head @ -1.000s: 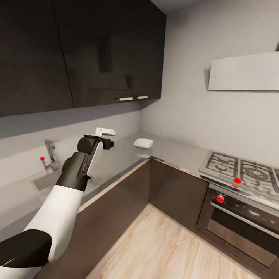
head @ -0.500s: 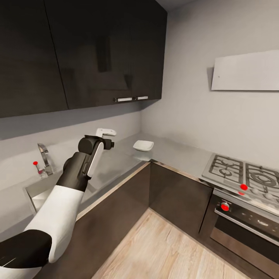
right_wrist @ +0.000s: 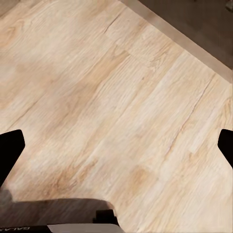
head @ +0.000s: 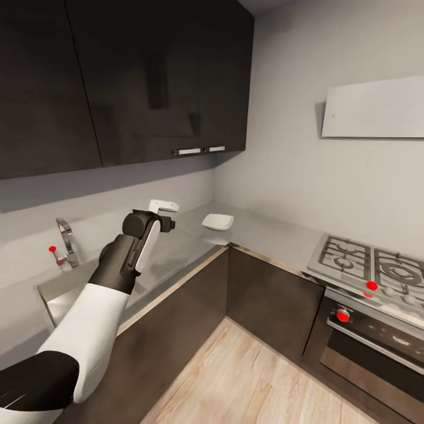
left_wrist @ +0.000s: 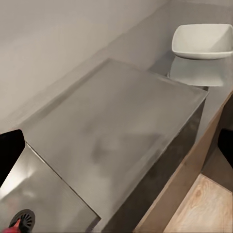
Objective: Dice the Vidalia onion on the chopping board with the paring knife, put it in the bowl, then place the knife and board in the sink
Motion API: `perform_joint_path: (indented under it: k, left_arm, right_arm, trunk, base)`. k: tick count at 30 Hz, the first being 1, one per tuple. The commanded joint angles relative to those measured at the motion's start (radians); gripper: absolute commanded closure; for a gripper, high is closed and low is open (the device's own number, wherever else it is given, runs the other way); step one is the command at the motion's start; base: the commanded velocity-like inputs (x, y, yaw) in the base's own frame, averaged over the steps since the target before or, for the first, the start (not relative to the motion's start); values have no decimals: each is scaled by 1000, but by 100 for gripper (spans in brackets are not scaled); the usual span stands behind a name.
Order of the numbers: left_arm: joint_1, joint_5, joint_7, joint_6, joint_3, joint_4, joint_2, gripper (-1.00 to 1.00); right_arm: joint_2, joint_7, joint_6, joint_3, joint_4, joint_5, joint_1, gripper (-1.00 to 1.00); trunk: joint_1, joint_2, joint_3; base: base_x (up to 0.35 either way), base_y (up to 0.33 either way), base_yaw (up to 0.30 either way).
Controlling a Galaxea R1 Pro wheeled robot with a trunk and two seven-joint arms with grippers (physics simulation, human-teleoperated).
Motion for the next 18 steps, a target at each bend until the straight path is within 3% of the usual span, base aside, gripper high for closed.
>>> perform_joint_path:
  k: [1,9,18]
  left_arm:
    - [0,7,7,3,-1,4,0,-100]
    - [1,7,7,3,-2,25,-4,-100]
    - [1,7,7,3,-3,26,-5,-100]
  right_arm:
    - [0,-6,-1,-6,1,11,0,-100]
    - [1,18,138,-6,2,10,1,-100]
    - [1,25,160,-5,2,9,4,-100]
  trunk:
    - [1,-1,-1]
    - [1,-1,-1]
    - [1,-1,-1]
  base:
    - [176,0,0]
    - [296,0,0]
    - [327,-25,0]
